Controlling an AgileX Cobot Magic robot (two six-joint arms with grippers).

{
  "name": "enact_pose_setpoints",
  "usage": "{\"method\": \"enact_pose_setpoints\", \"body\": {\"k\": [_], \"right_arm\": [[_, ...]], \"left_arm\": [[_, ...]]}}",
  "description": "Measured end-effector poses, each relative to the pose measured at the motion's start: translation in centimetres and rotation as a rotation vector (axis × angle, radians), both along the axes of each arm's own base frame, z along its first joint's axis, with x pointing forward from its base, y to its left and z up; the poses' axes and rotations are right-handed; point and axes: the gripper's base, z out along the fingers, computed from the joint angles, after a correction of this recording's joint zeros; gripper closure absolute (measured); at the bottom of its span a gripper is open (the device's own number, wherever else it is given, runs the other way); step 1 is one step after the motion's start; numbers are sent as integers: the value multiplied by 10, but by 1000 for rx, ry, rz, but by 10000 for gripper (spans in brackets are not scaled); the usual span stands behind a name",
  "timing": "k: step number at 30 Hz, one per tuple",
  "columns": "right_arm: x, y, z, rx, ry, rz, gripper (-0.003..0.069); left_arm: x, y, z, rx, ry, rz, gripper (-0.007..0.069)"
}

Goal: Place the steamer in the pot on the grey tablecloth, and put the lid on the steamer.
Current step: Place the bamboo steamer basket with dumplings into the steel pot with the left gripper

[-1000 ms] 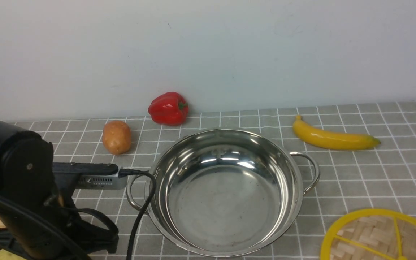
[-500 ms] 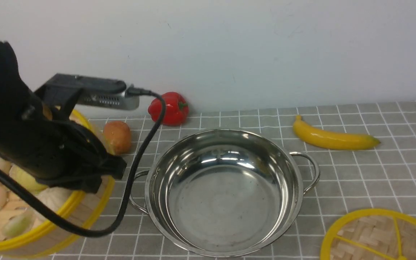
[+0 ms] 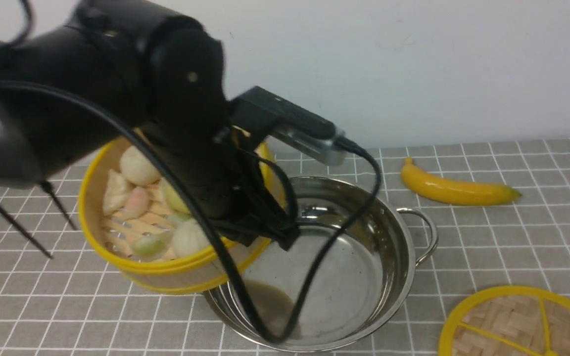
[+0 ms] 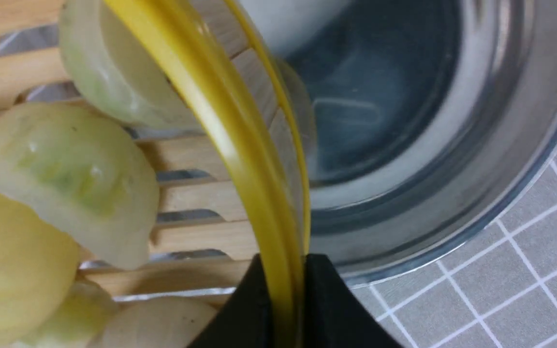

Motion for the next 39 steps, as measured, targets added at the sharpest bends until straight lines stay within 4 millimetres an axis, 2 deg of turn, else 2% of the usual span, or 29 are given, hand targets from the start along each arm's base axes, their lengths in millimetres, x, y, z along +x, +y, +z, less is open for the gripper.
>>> {"method": "enact_pose_setpoints", "body": {"k": [2, 3, 4, 5, 10, 18, 29, 39], "right_arm": [[0, 0, 0, 0, 0, 0, 416], [0, 0, 0, 0, 0, 0, 416], [0, 0, 0, 0, 0, 0, 416], [0, 0, 0, 0, 0, 0, 416], [0, 0, 0, 0, 0, 0, 416], [0, 0, 0, 1, 0, 0, 416], [0, 0, 0, 1, 0, 0, 416], [0, 0, 0, 1, 0, 0, 416]], "left_arm": [[-4, -22, -8, 30, 2, -86, 581], [-4, -22, -8, 30, 2, -86, 581], [-8, -40, -16, 59, 4, -154, 581], [-11, -48, -20, 75, 3, -190, 581], [-16, -74, -36, 181, -35, -313, 575], [-12, -82, -46, 241, -63, -344, 573], [-14, -93, -69, 211, 48, -369, 571], [-12, -97, -83, 225, 75, -385, 571]]}}
